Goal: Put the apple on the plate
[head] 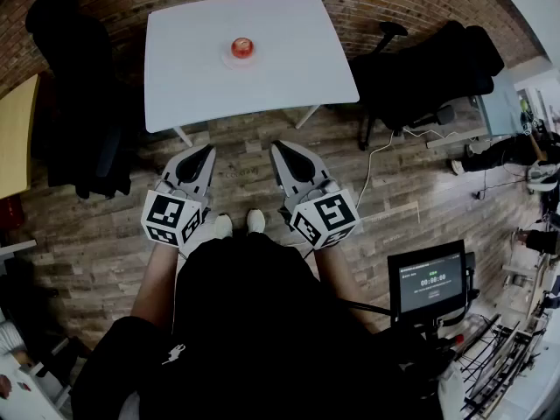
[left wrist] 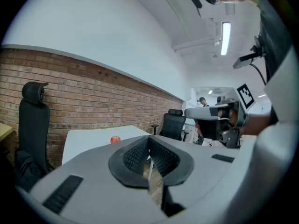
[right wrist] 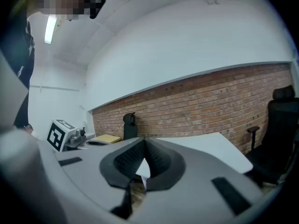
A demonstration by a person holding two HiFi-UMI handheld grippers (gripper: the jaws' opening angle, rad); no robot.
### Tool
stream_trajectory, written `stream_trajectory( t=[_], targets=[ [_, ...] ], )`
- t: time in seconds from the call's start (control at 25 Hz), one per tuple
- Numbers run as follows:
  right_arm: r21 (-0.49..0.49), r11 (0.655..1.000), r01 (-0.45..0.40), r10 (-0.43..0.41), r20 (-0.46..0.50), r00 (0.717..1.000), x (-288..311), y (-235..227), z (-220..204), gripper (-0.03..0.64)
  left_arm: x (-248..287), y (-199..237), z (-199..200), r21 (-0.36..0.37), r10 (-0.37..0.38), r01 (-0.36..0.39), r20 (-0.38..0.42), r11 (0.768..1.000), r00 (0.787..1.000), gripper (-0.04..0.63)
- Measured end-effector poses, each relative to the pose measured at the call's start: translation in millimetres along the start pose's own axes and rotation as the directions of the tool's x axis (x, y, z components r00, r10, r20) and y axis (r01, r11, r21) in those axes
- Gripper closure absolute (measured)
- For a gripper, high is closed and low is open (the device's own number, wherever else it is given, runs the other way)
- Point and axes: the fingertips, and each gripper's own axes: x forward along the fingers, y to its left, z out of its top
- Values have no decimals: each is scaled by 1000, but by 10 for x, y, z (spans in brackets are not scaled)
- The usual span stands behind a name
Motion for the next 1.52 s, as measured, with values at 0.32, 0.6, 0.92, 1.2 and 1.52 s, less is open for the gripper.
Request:
stream_trajectory(
  t=[0.32, 0.6, 0.92, 1.2, 1.52],
  targets=[
    [-4, 1000, 7, -7, -14, 1000, 55, -24, 12, 618, 27, 113, 34, -15, -7, 7, -19, 1000, 1000, 589],
    [11, 1000, -3, 3, 16, 1000, 180, 352, -247, 617, -317, 367, -299, -3, -8, 8, 0, 1000, 1000, 588],
    [33, 999, 20, -20, 13, 1000, 248, 354, -160, 617, -315, 493, -217, 5, -18, 18, -12, 1000, 1000, 589],
    [34, 999, 16, -16, -1, 1000, 287, 408, -195, 617, -358, 521, -279, 4, -25, 25, -28, 1000, 999, 588],
    [34, 999, 2, -1, -11, 1000, 324, 473, -195, 618, -467, 610, -333, -8, -2, 2, -35, 1000, 999, 589]
  ],
)
